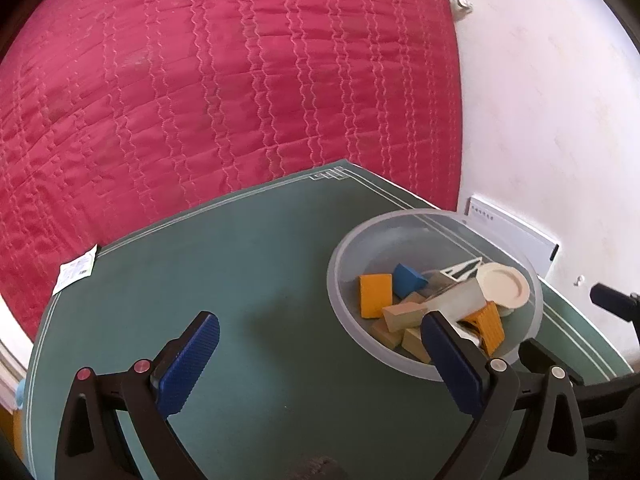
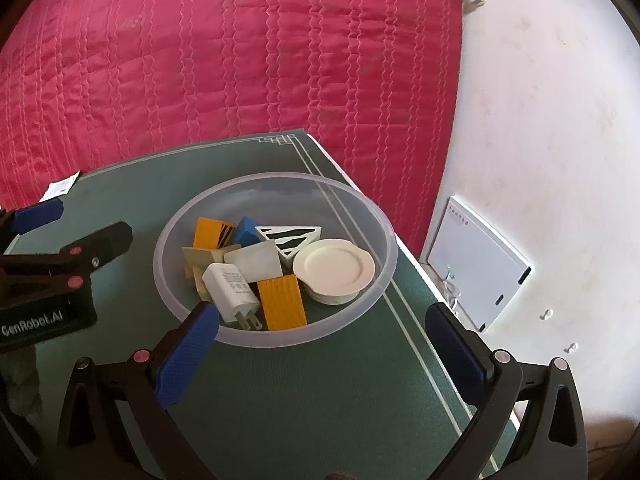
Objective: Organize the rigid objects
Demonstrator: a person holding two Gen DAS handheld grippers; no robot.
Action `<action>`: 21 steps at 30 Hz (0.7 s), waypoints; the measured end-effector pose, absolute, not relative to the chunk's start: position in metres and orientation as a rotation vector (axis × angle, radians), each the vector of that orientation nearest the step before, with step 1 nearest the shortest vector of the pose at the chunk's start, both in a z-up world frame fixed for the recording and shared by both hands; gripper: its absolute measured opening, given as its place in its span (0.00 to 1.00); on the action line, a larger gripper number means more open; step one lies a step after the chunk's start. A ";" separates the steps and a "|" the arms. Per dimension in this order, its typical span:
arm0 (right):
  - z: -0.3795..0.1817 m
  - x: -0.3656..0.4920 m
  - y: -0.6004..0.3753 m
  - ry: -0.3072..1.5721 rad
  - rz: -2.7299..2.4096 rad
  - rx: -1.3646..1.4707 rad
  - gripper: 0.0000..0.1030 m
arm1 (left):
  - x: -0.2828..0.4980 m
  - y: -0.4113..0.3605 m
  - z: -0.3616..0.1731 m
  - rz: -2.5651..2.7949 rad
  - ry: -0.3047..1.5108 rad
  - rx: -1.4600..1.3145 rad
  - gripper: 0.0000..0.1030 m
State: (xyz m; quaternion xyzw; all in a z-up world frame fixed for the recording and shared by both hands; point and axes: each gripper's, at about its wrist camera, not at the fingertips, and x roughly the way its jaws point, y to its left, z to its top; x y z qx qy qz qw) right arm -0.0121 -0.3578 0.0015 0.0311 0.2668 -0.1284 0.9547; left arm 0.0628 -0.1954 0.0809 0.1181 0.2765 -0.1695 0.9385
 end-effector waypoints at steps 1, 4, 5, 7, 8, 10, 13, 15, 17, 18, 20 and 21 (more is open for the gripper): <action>0.002 -0.012 -0.358 0.543 -0.260 0.062 1.00 | 0.063 -0.197 0.080 -0.347 0.568 0.249 0.99; 0.000 -0.011 -0.358 0.546 -0.256 0.063 1.00 | 0.062 -0.199 0.077 -0.342 0.569 0.269 0.99; 0.000 -0.010 -0.359 0.550 -0.256 0.065 1.00 | 0.062 -0.200 0.077 -0.342 0.569 0.274 0.99; -0.002 -0.009 -0.360 0.556 -0.259 0.066 1.00 | 0.062 -0.201 0.076 -0.344 0.571 0.281 0.99; -0.002 -0.009 -0.360 0.557 -0.260 0.065 1.00 | 0.062 -0.202 0.075 -0.346 0.575 0.286 0.99; -0.003 -0.008 -0.359 0.559 -0.264 0.058 1.00 | 0.062 -0.203 0.073 -0.343 0.580 0.290 0.99; -0.003 -0.005 -0.359 0.561 -0.265 0.051 1.00 | 0.064 -0.202 0.072 -0.340 0.592 0.287 0.99; -0.004 -0.005 -0.360 0.565 -0.269 0.052 1.00 | 0.064 -0.202 0.072 -0.334 0.592 0.288 0.99; -0.005 -0.005 -0.361 0.567 -0.277 0.050 1.00 | 0.065 -0.202 0.072 -0.330 0.593 0.290 0.99; -0.006 -0.005 -0.361 0.570 -0.283 0.048 1.00 | 0.065 -0.202 0.071 -0.329 0.593 0.290 0.99; -0.007 -0.004 -0.362 0.574 -0.284 0.050 1.00 | 0.065 -0.202 0.070 -0.325 0.592 0.294 0.99; -0.008 -0.004 -0.363 0.576 -0.284 0.052 1.00 | 0.065 -0.203 0.070 -0.324 0.593 0.295 0.99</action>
